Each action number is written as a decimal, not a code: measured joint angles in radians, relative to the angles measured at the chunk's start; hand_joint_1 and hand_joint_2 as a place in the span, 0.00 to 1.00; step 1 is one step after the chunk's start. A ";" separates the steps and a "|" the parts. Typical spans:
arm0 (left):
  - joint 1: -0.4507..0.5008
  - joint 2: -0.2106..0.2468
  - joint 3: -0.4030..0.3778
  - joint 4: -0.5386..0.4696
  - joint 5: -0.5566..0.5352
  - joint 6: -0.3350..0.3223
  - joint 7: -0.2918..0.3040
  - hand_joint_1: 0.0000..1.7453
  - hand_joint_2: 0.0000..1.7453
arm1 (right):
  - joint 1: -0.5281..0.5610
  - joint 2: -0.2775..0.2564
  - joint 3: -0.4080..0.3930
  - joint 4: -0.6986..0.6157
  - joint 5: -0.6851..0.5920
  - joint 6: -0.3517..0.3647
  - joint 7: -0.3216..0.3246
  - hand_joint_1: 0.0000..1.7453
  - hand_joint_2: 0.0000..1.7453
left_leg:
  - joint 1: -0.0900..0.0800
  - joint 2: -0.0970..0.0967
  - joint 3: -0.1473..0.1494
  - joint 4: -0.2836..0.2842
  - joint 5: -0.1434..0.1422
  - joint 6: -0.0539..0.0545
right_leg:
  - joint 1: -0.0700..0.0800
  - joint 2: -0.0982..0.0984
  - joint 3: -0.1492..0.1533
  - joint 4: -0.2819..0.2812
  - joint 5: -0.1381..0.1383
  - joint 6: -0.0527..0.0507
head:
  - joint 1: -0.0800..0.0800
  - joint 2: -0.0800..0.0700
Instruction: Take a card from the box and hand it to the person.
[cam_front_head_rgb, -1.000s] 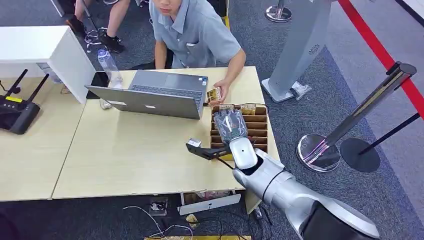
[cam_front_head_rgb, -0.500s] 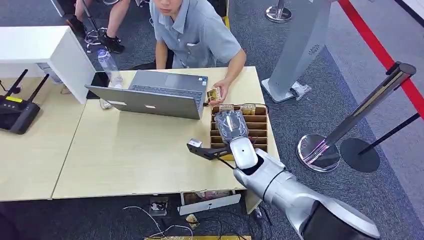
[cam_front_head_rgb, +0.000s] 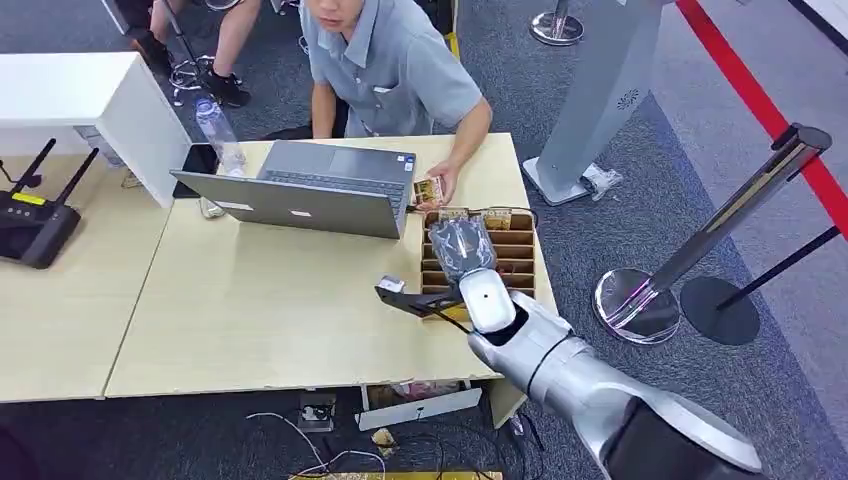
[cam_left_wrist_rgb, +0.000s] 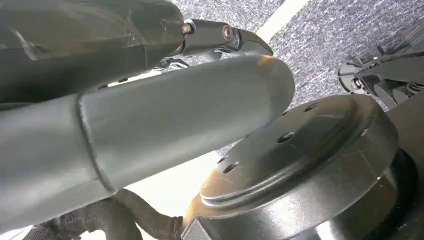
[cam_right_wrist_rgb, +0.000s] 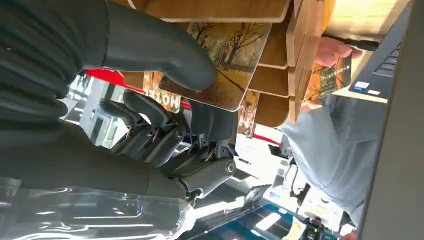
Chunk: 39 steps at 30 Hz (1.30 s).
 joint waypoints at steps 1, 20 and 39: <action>0.001 0.000 0.000 0.000 0.000 0.000 -0.002 0.00 0.00 | -0.001 -0.002 0.000 -0.005 0.005 0.001 -0.002 1.00 1.00 | 0.000 0.000 0.000 0.000 0.000 0.000 | 0.000 0.000 0.000 0.000 0.000 0.000 | 0.000 0.000; 0.028 0.007 0.001 -0.002 0.037 0.030 -0.005 0.00 0.00 | -0.048 -0.171 -0.065 -0.414 0.094 -0.011 0.108 1.00 1.00 | 0.000 0.000 0.000 0.000 0.000 0.000 | 0.000 0.000 0.000 0.000 0.000 0.000 | 0.000 0.000; 0.029 0.007 0.002 -0.005 0.042 0.031 -0.005 0.00 0.00 | -0.030 -0.199 -0.096 -0.489 0.074 -0.026 0.093 1.00 1.00 | 0.000 0.000 0.000 0.000 0.000 0.000 | 0.000 0.000 0.000 0.000 0.000 0.000 | 0.000 0.000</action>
